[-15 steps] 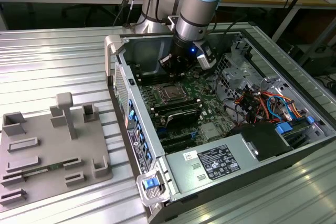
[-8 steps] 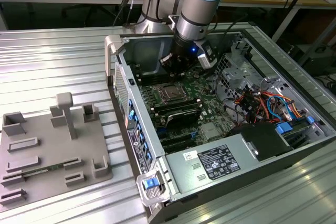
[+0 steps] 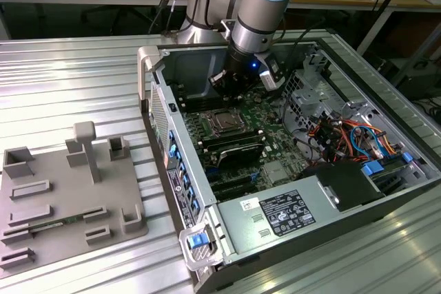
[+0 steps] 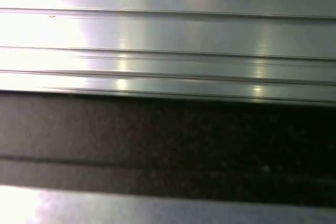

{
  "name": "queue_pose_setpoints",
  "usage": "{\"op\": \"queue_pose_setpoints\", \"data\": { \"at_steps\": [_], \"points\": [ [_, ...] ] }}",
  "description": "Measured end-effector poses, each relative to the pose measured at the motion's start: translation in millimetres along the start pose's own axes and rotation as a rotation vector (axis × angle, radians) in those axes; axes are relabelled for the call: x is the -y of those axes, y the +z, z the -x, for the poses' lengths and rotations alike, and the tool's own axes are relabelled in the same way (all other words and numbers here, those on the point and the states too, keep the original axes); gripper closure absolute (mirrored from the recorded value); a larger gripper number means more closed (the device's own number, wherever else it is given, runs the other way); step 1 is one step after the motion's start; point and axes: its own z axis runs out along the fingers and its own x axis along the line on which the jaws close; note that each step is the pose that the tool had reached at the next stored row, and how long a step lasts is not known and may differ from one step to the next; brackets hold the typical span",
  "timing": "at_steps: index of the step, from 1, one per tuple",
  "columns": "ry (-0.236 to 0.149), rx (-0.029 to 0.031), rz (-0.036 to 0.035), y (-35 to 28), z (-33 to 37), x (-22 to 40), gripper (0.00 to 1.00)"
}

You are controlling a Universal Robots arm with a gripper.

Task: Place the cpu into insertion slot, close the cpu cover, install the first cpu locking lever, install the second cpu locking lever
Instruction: 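Install the second cpu locking lever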

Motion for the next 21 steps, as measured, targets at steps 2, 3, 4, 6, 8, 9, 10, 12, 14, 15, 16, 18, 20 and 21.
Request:
{"op": "queue_pose_setpoints", "data": {
  "at_steps": [2,3,4,6,8,9,10,12,14,15,16,18,20,21],
  "points": [
    [0.000,0.0000,0.0001,0.0,0.0,0.0,0.89],
    [0.000,0.0000,0.0001,0.0,0.0,0.0,0.89],
    [0.000,0.0000,0.0000,0.0,0.0,0.1,0.89],
    [0.000,0.0000,0.0001,0.0,0.0,0.1,0.89],
    [0.000,0.0000,0.0001,-0.6,-0.7,14.0,0.89],
    [0.000,-0.0011,0.0001,-4.6,8.0,18.8,0.89],
    [0.000,-0.0011,-0.0005,-18.3,8.0,19.4,0.89],
    [0.000,-0.0011,-0.0008,-19.0,7.8,21.4,0.89],
    [0.000,-0.0011,-0.0010,-19.3,7.6,25.2,0.89],
    [0.000,-0.0012,-0.0009,-19.5,7.4,28.5,0.89],
    [0.000,-0.0011,-0.0009,-19.6,7.3,31.2,0.89],
    [0.000,-0.0011,-0.0008,-19.8,7.0,37.5,0.89],
    [0.000,-0.0011,-0.0009,-20.0,6.7,41.7,0.89],
    [0.000,-0.0012,-0.0010,-20.2,6.7,43.2,0.89]
  ]
}}
